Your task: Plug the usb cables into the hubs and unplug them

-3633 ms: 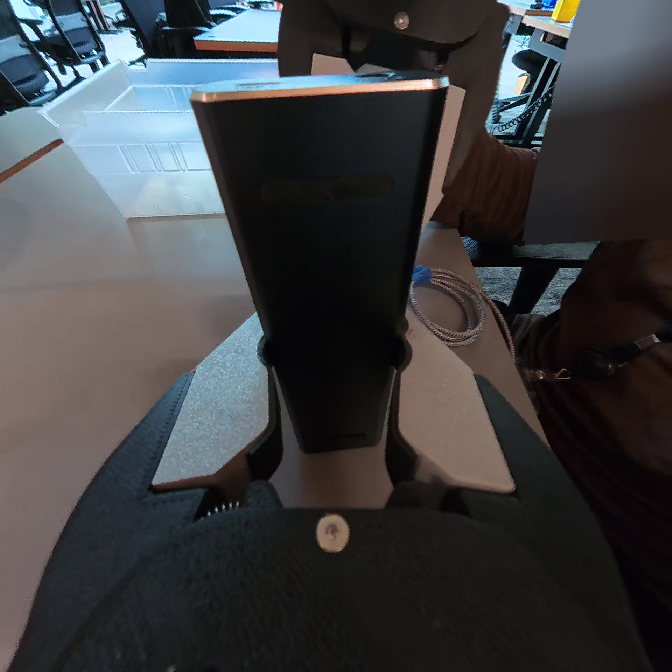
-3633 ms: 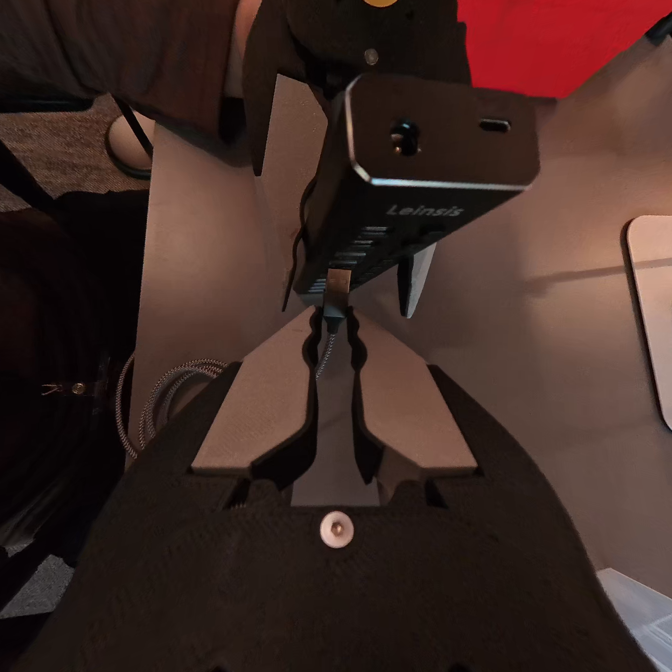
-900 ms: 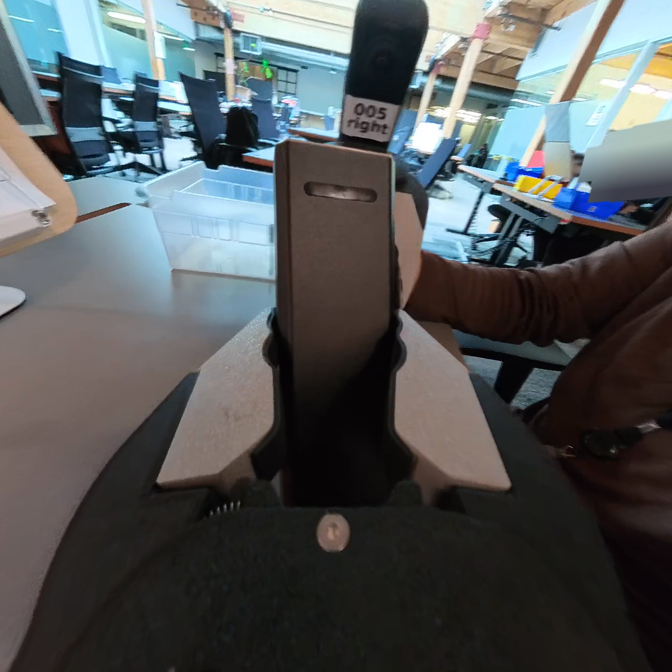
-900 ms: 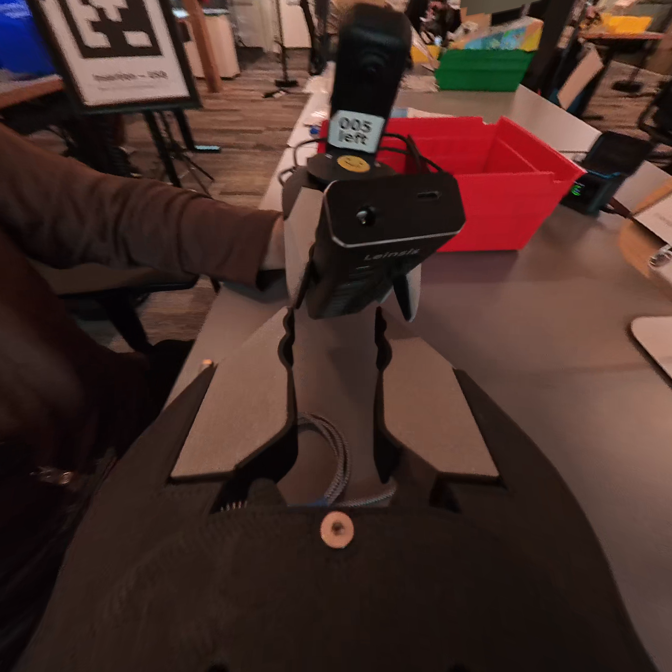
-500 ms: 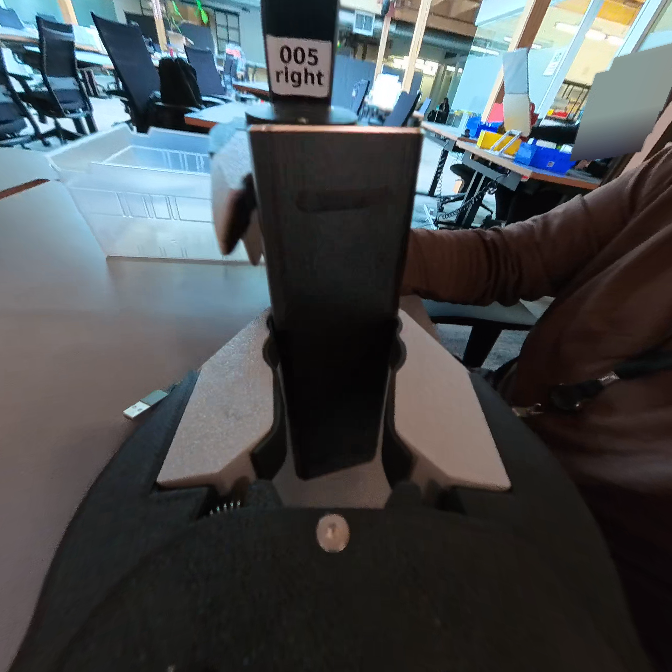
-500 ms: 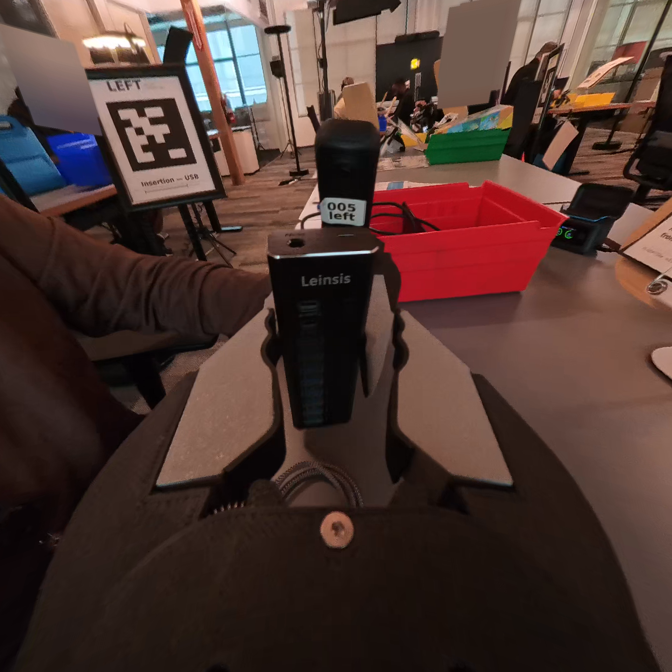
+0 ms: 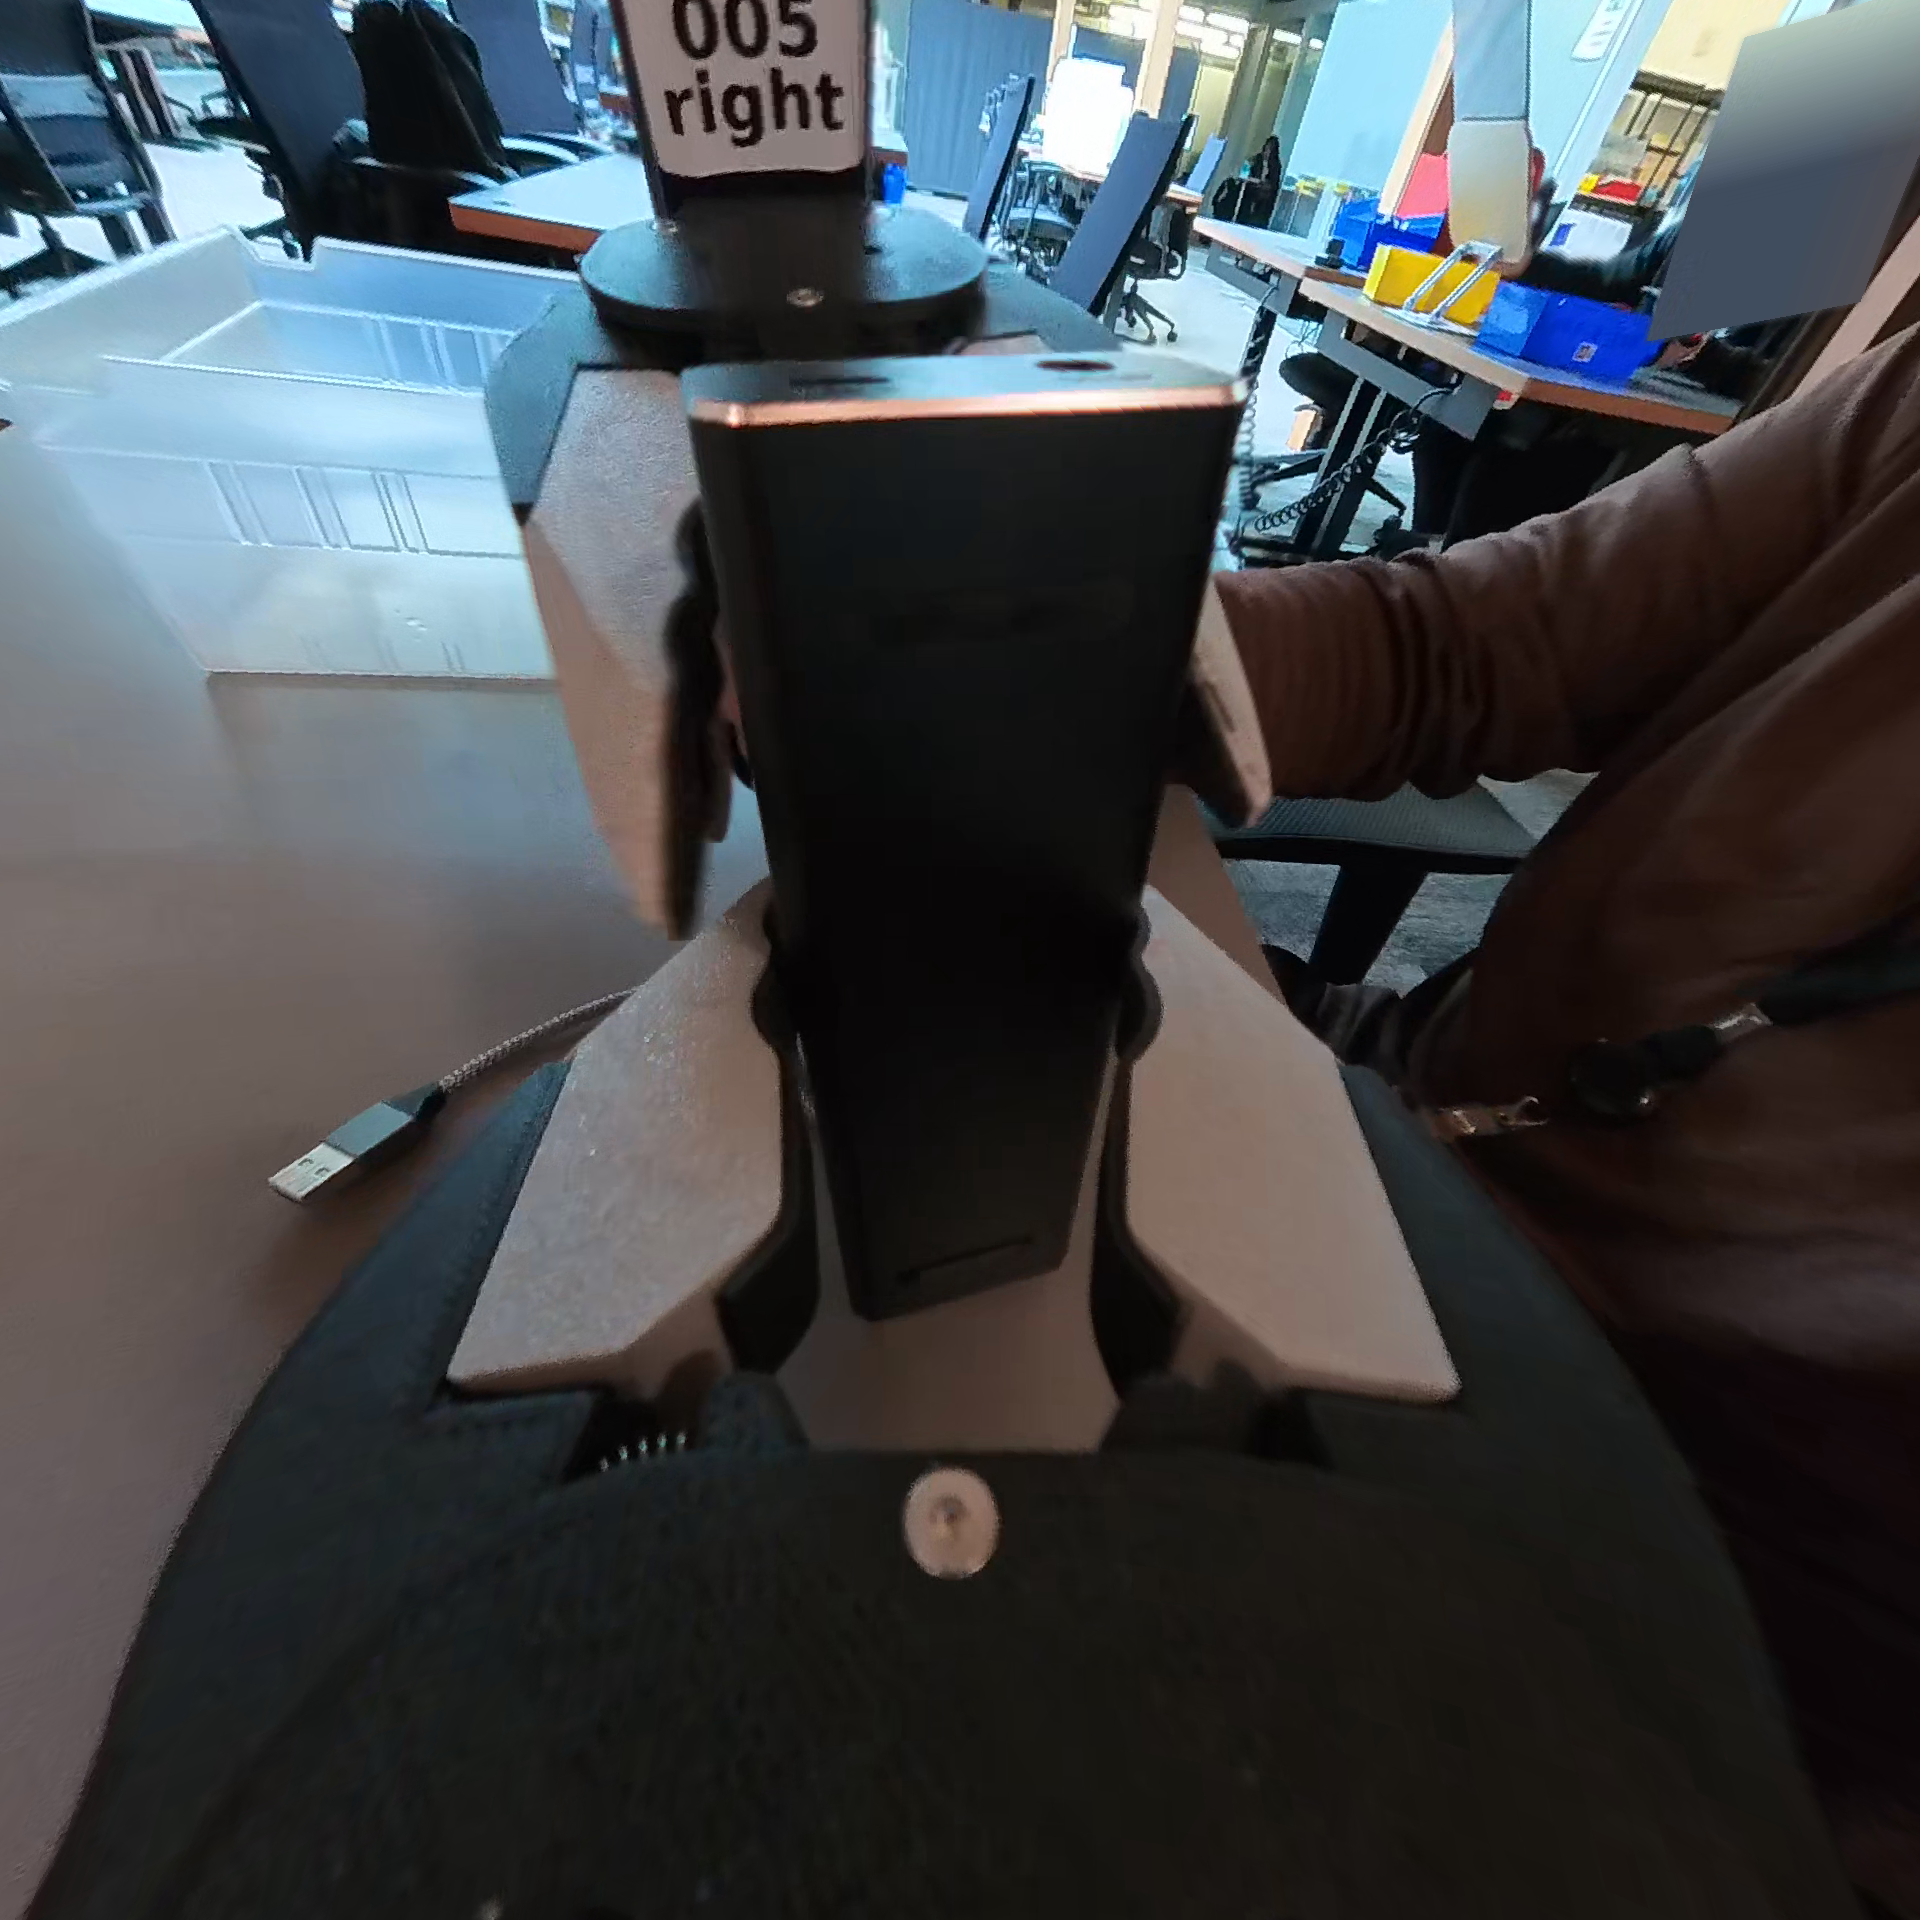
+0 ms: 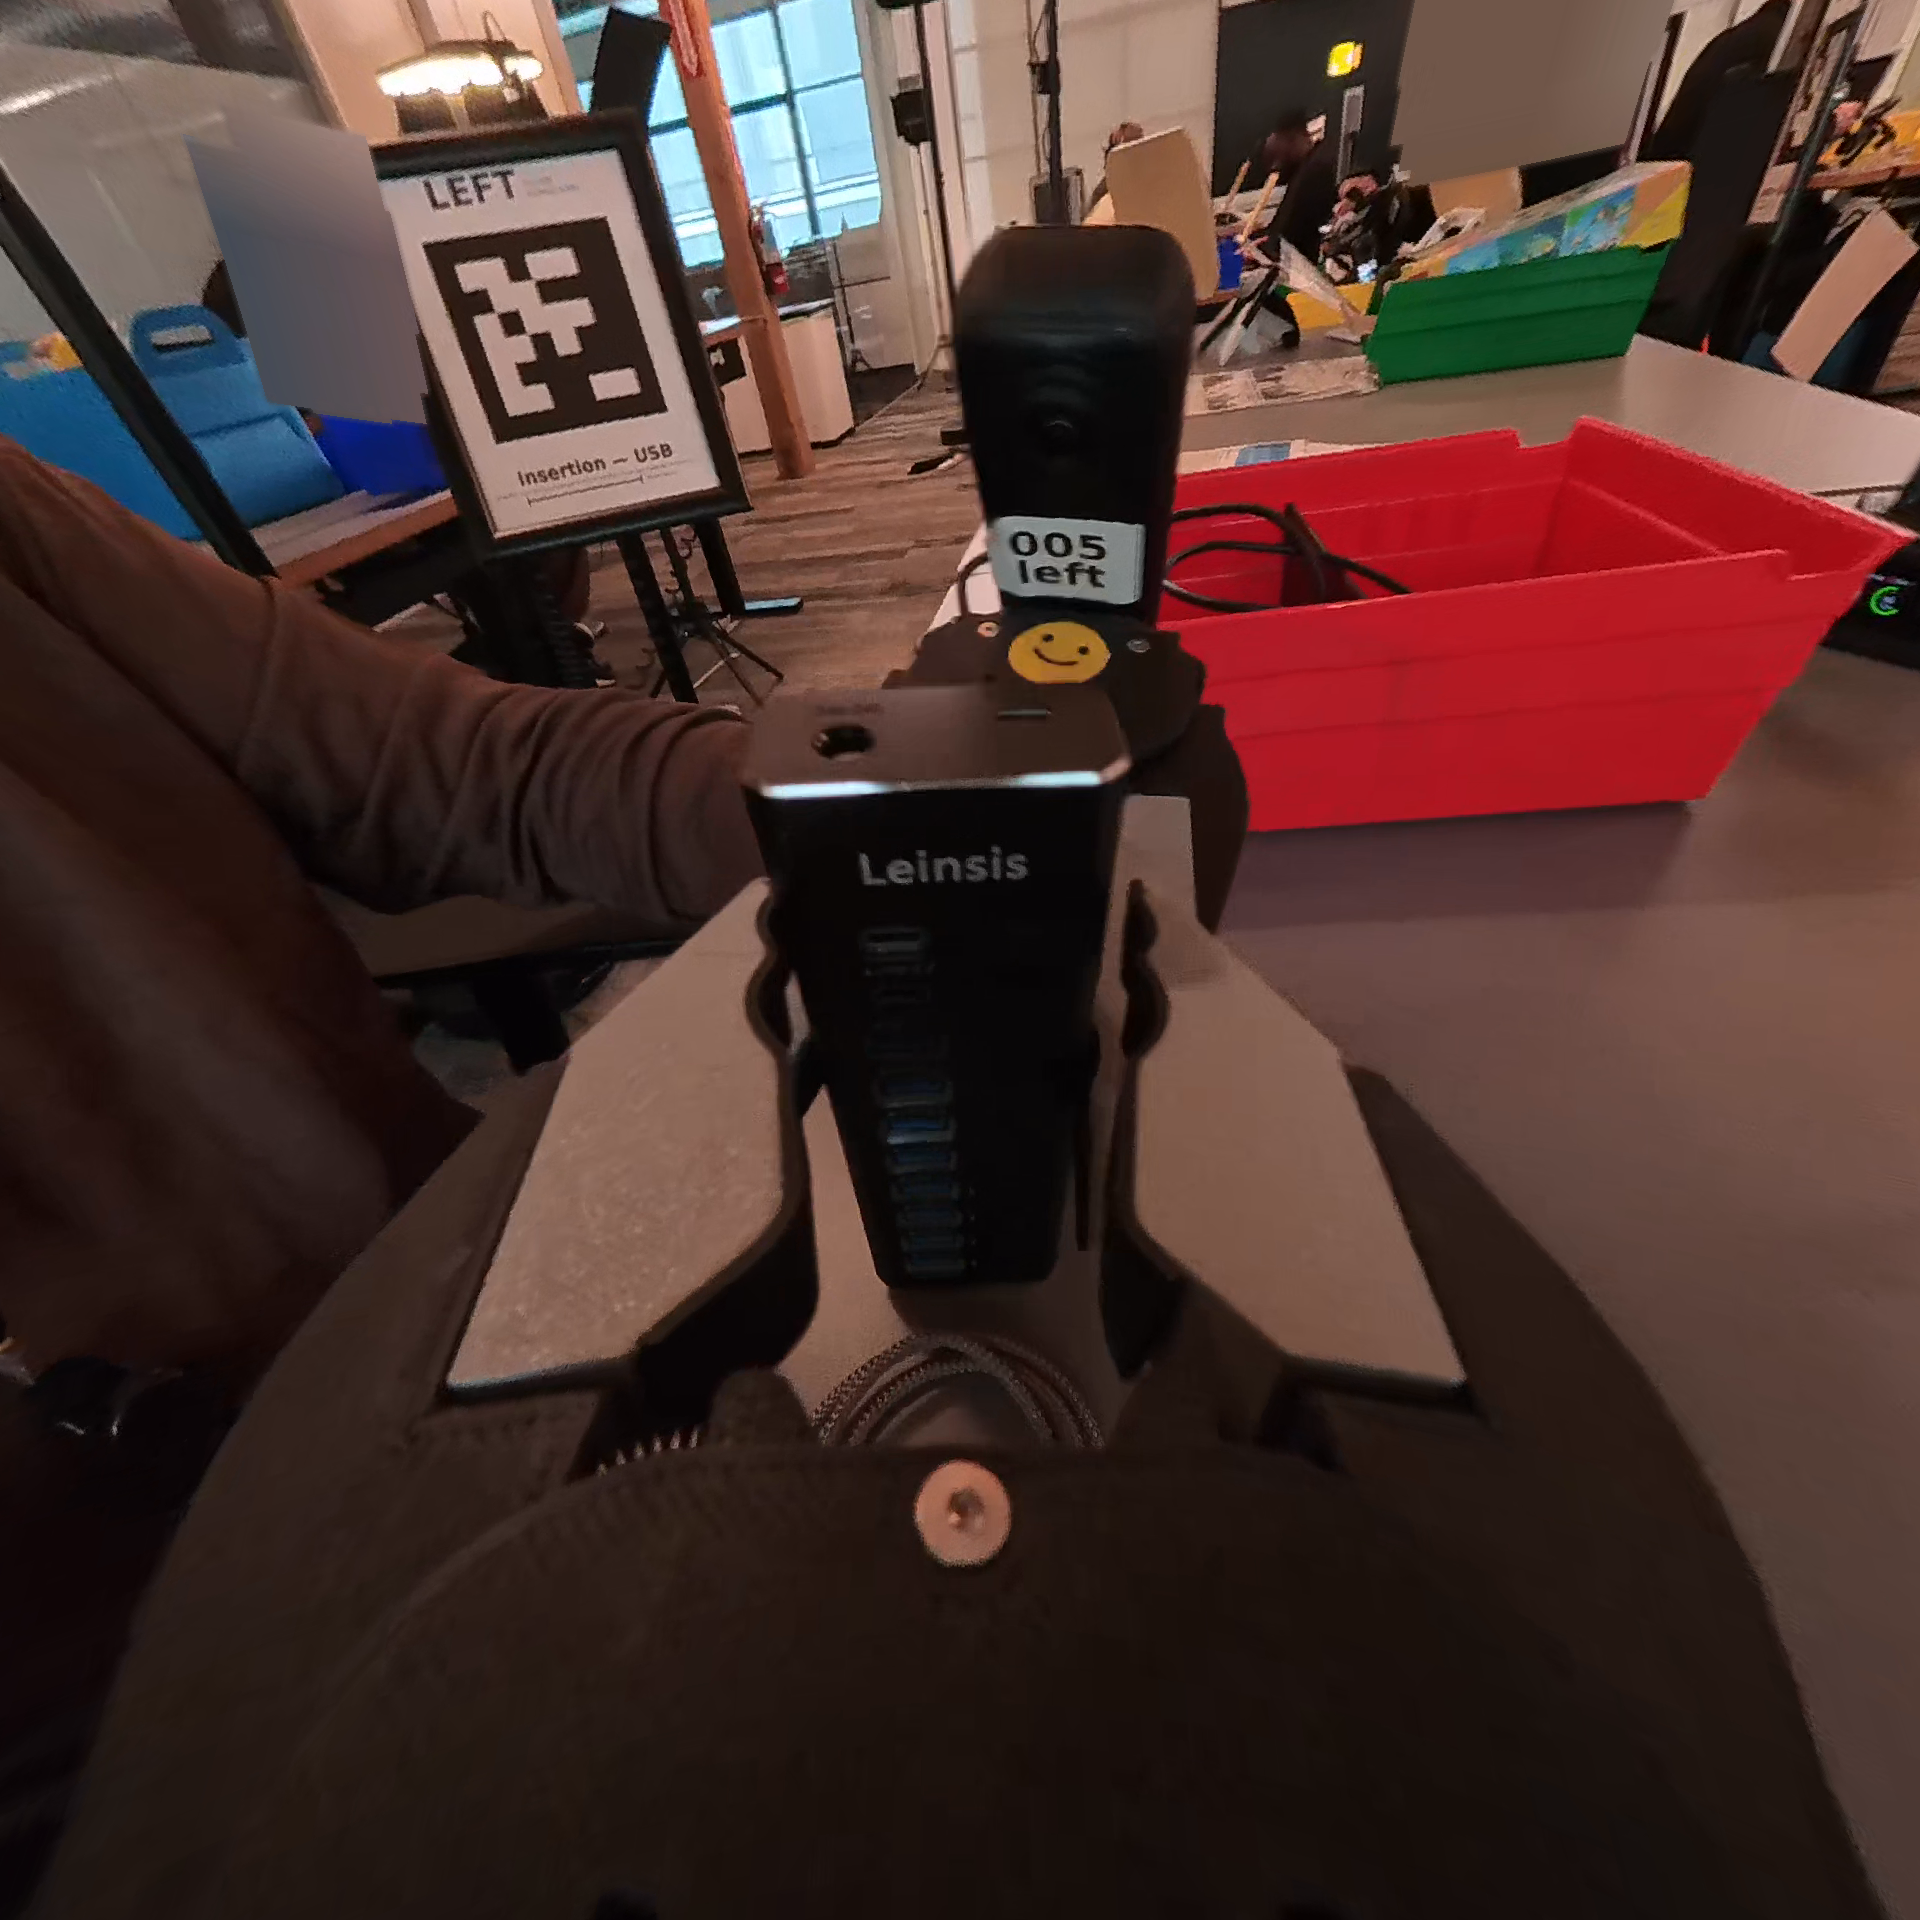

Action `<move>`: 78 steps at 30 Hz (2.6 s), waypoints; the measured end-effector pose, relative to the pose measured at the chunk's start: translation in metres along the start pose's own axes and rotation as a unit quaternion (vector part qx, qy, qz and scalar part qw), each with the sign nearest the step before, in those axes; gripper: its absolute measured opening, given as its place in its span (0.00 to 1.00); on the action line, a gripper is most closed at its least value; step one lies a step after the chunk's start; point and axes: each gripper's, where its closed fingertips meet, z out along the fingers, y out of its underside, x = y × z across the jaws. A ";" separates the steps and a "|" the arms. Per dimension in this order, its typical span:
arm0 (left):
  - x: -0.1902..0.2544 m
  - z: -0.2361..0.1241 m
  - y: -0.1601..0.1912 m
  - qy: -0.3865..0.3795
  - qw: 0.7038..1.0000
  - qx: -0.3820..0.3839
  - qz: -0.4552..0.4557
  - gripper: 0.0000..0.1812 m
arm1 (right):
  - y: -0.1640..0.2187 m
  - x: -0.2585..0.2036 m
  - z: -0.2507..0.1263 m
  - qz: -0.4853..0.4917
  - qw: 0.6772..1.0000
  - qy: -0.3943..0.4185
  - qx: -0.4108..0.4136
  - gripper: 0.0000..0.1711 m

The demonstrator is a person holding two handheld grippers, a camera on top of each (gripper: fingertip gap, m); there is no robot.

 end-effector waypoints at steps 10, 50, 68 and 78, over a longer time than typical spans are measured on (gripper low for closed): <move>-0.026 -0.007 -0.008 -0.067 0.997 0.026 -0.025 0.33 | 0.000 0.023 -0.008 -0.001 0.997 0.082 -0.014 0.33; -0.032 -0.011 -0.014 -0.077 0.995 0.054 -0.020 0.34 | -0.011 0.027 -0.005 -0.031 0.992 0.118 0.010 0.33; -0.021 -0.032 -0.029 -0.096 0.991 0.076 0.049 0.32 | -0.035 0.018 -0.008 -0.057 0.988 0.130 0.065 0.32; -0.037 -0.055 -0.035 -0.135 0.985 0.109 0.029 0.33 | 0.076 0.110 -0.062 0.143 0.922 0.332 -0.139 0.27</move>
